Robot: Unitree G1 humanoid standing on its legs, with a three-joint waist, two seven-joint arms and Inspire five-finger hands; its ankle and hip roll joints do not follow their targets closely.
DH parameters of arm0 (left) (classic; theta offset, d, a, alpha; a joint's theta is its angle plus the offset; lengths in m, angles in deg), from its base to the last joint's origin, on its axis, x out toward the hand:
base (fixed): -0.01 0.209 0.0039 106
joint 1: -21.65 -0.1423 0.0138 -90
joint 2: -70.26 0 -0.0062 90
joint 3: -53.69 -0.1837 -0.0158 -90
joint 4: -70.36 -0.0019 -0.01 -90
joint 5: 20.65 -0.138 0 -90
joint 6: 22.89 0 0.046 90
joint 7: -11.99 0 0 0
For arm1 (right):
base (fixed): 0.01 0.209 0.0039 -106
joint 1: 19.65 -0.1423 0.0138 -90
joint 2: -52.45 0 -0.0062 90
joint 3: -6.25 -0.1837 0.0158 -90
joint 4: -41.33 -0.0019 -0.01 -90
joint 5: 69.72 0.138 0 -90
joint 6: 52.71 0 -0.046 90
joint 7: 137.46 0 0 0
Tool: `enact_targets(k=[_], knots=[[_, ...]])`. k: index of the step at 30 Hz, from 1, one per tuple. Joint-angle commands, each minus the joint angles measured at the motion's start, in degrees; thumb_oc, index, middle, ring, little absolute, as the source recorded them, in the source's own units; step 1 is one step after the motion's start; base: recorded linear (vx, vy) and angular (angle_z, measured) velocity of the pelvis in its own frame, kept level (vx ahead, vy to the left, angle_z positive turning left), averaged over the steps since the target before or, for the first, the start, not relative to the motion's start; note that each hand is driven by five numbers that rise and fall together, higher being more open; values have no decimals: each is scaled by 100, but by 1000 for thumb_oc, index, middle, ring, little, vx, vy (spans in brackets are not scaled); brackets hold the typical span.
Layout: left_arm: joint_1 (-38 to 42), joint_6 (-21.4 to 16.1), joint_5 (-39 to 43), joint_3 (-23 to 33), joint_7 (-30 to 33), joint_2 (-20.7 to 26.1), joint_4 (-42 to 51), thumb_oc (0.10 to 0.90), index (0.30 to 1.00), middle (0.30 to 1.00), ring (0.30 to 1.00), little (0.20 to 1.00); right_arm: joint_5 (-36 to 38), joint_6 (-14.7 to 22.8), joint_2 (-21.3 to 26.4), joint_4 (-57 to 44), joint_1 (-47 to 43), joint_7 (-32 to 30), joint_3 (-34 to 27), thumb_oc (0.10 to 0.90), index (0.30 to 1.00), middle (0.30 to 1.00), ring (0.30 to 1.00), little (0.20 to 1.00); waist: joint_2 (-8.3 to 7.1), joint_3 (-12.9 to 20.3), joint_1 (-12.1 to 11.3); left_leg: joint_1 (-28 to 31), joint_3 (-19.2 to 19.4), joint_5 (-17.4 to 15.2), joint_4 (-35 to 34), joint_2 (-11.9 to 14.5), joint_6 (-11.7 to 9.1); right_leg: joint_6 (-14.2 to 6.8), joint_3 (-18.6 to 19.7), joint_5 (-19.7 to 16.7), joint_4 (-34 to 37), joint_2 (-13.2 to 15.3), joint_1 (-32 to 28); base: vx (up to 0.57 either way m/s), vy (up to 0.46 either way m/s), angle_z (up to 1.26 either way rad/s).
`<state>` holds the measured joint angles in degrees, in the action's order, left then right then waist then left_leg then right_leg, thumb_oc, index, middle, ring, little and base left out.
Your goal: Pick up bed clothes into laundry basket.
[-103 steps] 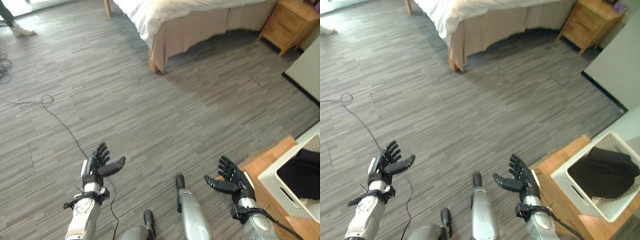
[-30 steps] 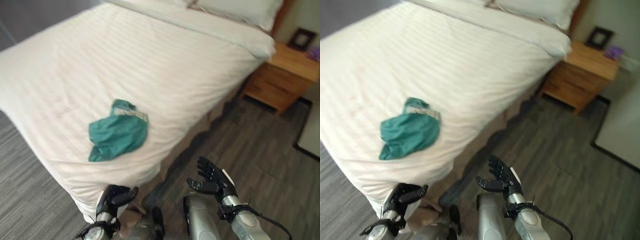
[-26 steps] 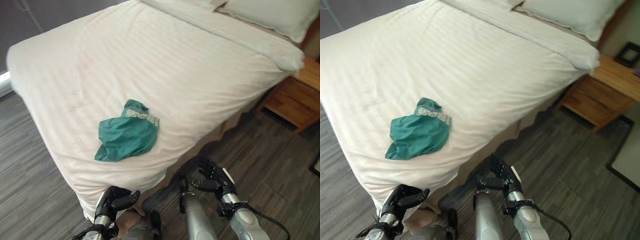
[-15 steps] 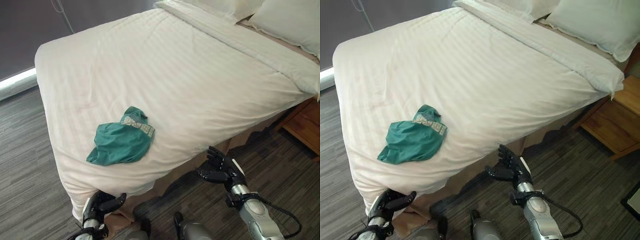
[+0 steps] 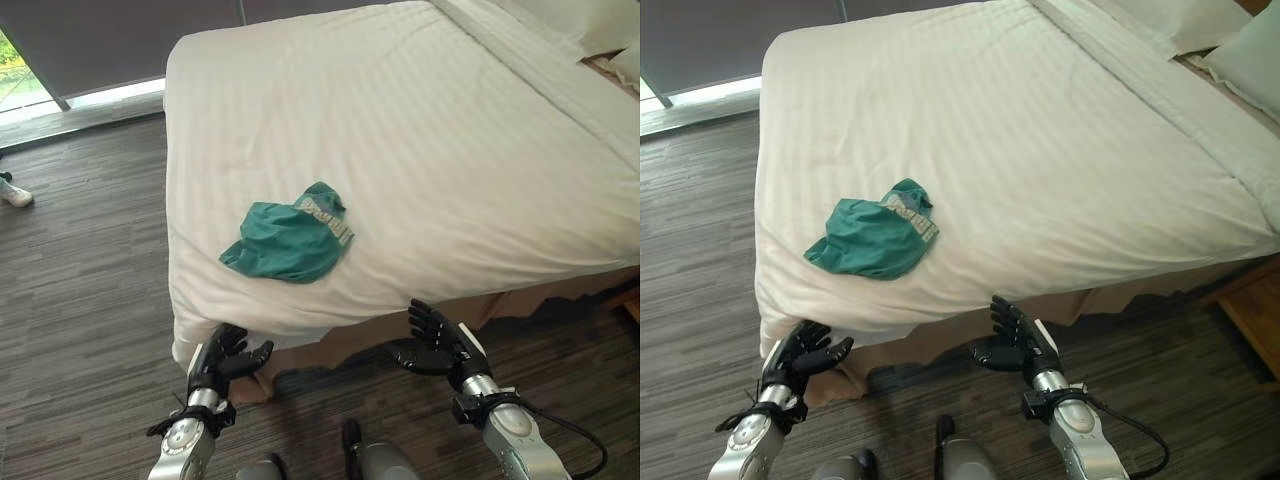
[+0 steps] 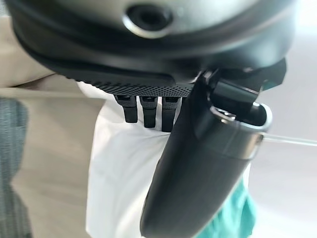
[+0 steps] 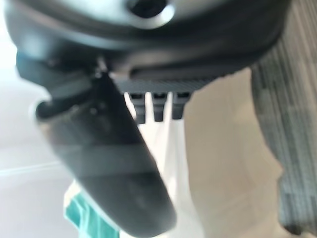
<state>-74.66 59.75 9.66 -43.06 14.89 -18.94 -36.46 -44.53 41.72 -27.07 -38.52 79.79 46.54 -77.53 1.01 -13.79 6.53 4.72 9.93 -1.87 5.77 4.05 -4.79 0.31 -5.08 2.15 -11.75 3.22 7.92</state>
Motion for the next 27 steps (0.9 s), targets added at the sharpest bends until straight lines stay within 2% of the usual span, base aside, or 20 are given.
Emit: enact_targets(k=[1,4,5,7,8,9,10,12,15,19,20,23,25,27], knots=[[580,-810,-182,525,10,439,679,800,900,900,900,900,87,443,-45,-442,-101,127,61,800,900,900,900,900,-229,318,95,-203,-291,-449,-12,-245,70,-668,-31,-160,1057,132,-538,-173,135,4],[661,-783,-225,496,13,507,981,800,900,900,900,900,-47,400,-70,-452,-142,120,77,800,900,900,900,900,-186,105,195,-233,-373,-402,-27,-267,194,-803,181,-141,180,198,-25,-237,128,-7],[827,-808,-293,388,0,605,881,800,900,900,900,900,-38,363,-161,-434,-190,181,159,800,900,900,900,900,-175,74,285,-306,-623,-336,13,-256,202,-880,1031,37,-113,12,43,-165,28,1],[846,-817,-275,380,-31,650,911,800,900,900,900,900,-38,350,-184,-447,-189,201,183,800,900,900,900,900,-158,86,232,-326,-654,-332,37,-229,198,-854,1134,122,-226,53,-1,-142,-56,47],[825,-827,-212,406,-53,667,922,800,900,900,900,900,-54,343,-206,-438,-195,217,206,800,900,900,900,900,-122,122,142,-369,-640,-285,33,-152,184,-825,1013,128,-294,223,-64,-164,-135,47],[761,-808,-164,421,-120,701,989,800,900,900,900,900,-120,344,-198,-406,-184,208,224,800,900,900,900,900,-130,244,39,-409,-710,-266,2,-178,178,-806,938,199,-60,371,-369,-105,-103,15],[758,-806,-165,419,-120,704,992,800,900,900,900,900,-121,346,-201,-404,-182,208,224,800,900,900,900,900,-135,239,47,-400,-719,-268,3,-185,181,-810,927,196,-38,380,-395,-39,-67,-10],[573,-713,-276,547,-205,850,1149,800,900,900,900,900,-182,312,-149,-309,-265,217,242,800,900,900,900,900,-162,399,-84,-411,-791,-237,-10,-275,138,-805,846,272,408,447,-708,-3,-27,3],[75,-501,-378,904,-294,1137,1050,800,900,900,900,900,-216,270,72,-373,-605,220,222,800,900,900,900,900,-70,417,-257,-472,-761,-140,76,-188,-12,-742,628,265,753,405,-916,-65,-108,14],[-916,54,-681,1412,-411,1340,405,800,900,900,900,900,-127,128,307,-339,-925,279,111,800,900,900,900,900,-7,355,-453,-551,-912,-10,189,-119,-139,-658,360,297,947,391,-1152,-93,-120,30],[-1358,223,-842,1679,-301,1176,-45,800,900,900,900,900,-145,48,373,-254,-1022,312,74,800,900,900,900,900,28,298,-540,-591,-962,85,223,-102,-163,-619,279,272,947,373,-1180,-70,-115,49],[-1705,276,-569,1853,-399,952,-271,800,900,900,900,900,-157,-4,436,-209,-1057,351,50,800,900,900,900,900,48,294,-585,-579,-1023,55,236,-102,-180,-577,193,355,988,353,-1284,-20,-69,19],[-1886,238,-120,2196,-91,370,-1066,800,900,900,900,900,-220,-28,476,-228,-998,366,3,800,900,900,900,900,72,282,-672,-598,-1131,103,269,-127,-208,-535,54,394,1039,351,-1414,-16,-57,21],[-2026,-7,238,2563,198,31,-880,800,900,900,900,900,-205,-4,450,-224,-867,340,-71,800,900,900,900,900,65,300,-765,-659,-1236,200,265,-159,-220,-507,-47,360,1077,357,-1434,-39,-53,33]])
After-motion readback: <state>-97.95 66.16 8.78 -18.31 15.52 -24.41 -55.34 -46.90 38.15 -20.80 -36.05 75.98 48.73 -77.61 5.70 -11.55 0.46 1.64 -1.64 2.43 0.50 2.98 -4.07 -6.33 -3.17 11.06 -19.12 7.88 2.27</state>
